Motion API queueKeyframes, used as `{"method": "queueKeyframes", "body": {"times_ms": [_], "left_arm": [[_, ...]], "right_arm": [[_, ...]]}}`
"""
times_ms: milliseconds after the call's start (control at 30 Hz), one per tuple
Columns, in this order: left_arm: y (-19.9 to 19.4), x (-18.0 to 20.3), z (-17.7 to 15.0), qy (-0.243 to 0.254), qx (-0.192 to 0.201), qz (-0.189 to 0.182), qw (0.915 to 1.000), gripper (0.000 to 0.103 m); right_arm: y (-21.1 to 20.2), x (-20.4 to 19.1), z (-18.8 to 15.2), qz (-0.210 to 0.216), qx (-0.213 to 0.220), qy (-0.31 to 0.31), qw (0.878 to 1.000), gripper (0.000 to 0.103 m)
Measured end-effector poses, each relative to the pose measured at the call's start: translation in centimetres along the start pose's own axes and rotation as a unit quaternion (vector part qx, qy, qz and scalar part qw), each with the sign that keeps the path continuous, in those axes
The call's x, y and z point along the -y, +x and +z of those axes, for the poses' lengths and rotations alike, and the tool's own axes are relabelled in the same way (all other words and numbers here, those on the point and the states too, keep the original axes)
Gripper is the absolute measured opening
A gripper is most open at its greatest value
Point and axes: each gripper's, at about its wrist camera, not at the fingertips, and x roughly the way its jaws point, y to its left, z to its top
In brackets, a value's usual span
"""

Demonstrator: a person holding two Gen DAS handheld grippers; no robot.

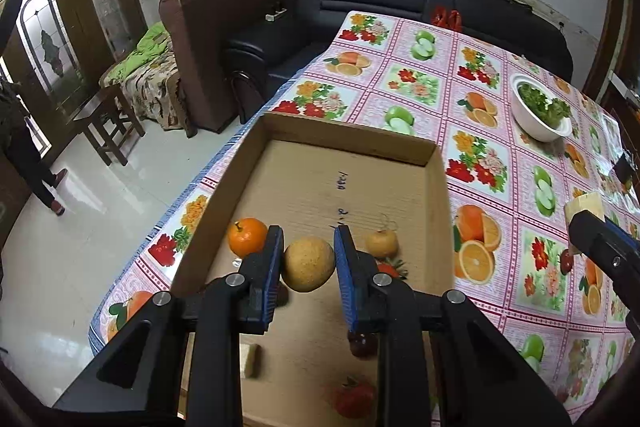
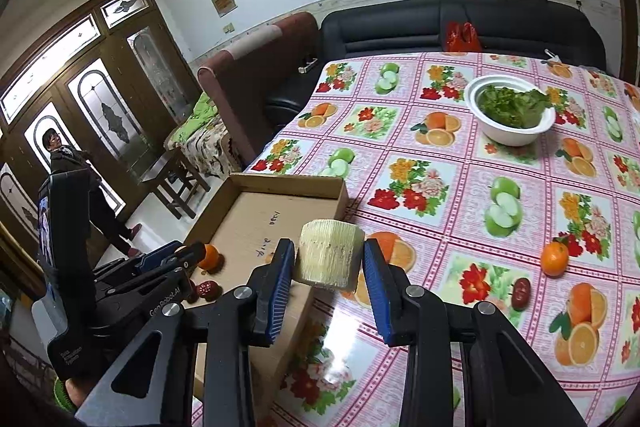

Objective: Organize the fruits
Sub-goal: 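Carry the kiwi and banana chunk over the cardboard tray with both tools, then lower and open the left tool releasing the kiwi while the right tool releases the banana chunk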

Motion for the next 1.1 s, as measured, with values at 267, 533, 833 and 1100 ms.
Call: {"method": "queueKeyframes", "body": {"times_ms": [267,533,833,1100], "left_arm": [[0.9,-0.9,0.1,-0.006,-0.007,0.005,0.9999,0.023],[1.6,-1.5,0.3,-0.012,-0.011,0.009,0.9998,0.023],[2.6,-2.2,1.1,-0.017,-0.02,0.006,0.9996,0.023],[3.4,-4.2,3.7,-0.032,-0.016,0.012,0.9993,0.024]], "right_arm": [[1.3,-1.0,0.4,0.007,-0.006,-0.008,1.0,0.036],[2.3,-1.5,0.6,0.011,-0.011,-0.013,1.0,0.036],[3.6,-1.9,0.9,0.018,-0.019,-0.014,1.0,0.036],[5.2,-3.4,2.6,0.03,-0.022,-0.024,0.999,0.036]]}}
